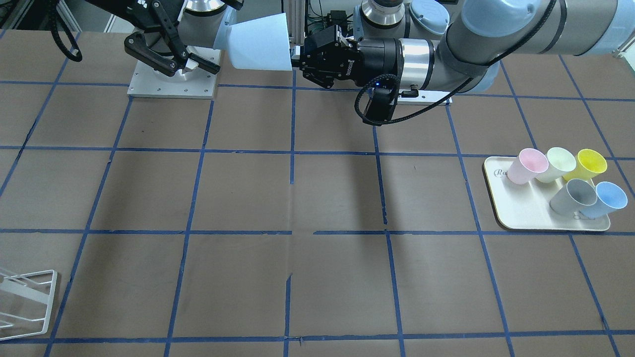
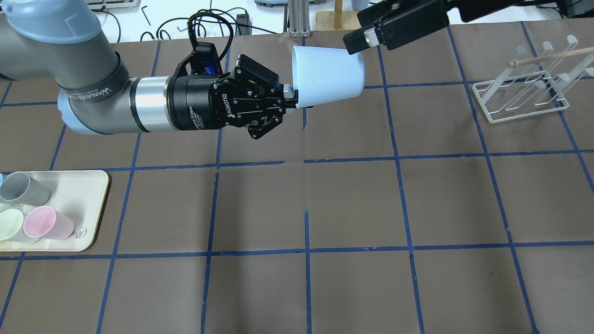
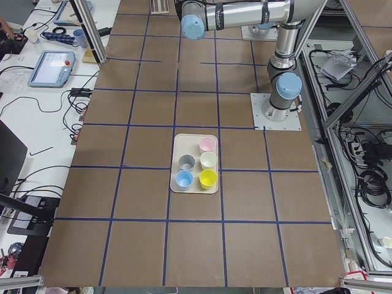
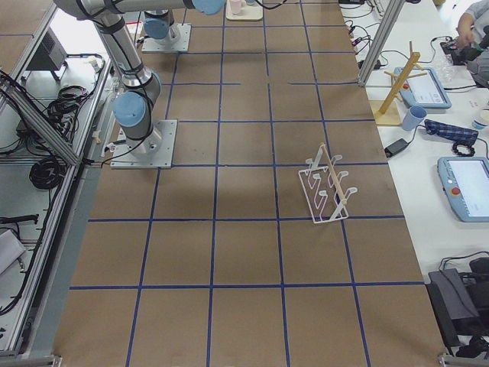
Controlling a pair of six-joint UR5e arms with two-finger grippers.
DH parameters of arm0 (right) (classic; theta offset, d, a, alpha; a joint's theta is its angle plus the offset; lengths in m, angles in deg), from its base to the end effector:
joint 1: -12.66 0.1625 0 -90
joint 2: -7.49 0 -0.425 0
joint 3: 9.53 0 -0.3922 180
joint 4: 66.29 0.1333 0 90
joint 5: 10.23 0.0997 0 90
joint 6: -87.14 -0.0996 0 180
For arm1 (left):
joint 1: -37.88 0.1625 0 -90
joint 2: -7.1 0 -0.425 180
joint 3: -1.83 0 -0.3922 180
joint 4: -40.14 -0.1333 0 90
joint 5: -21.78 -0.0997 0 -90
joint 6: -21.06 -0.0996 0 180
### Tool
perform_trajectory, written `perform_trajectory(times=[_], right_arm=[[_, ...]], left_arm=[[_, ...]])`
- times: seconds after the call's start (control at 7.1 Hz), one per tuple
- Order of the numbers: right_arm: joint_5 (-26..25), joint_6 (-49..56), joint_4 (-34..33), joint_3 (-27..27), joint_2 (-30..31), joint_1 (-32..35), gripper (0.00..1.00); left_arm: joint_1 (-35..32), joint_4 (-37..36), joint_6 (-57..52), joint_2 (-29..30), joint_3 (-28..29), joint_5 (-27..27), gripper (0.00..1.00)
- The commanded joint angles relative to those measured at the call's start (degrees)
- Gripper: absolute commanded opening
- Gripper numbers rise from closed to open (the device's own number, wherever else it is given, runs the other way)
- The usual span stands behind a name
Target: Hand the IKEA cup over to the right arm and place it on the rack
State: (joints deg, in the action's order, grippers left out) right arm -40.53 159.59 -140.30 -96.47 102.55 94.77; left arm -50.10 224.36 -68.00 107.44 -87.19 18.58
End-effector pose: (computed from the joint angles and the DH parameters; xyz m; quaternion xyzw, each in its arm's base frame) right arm 0.1565 -0.4686 0.5778 -0.4332 0.7498 -0.2748 0.4178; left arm -0.2173 -0.4424 0.4212 0.0820 -0.6977 -0.0965 0.7051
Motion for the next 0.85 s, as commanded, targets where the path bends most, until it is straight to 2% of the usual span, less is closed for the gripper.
perform_trajectory(times=[0.0,0.7], right_arm=[[2.2,8.7,1.6,-2.5,0.3,0.1,1.0],[2.3,9.3,1.6,-4.6,2.0,0.4,1.0]], left_arm=[[0.2,-0.2,-0.2,0.1,0.2,0.3,0.0],[0.2,-0.7,-0.2,-2.5,0.0,-0.1,0.0]])
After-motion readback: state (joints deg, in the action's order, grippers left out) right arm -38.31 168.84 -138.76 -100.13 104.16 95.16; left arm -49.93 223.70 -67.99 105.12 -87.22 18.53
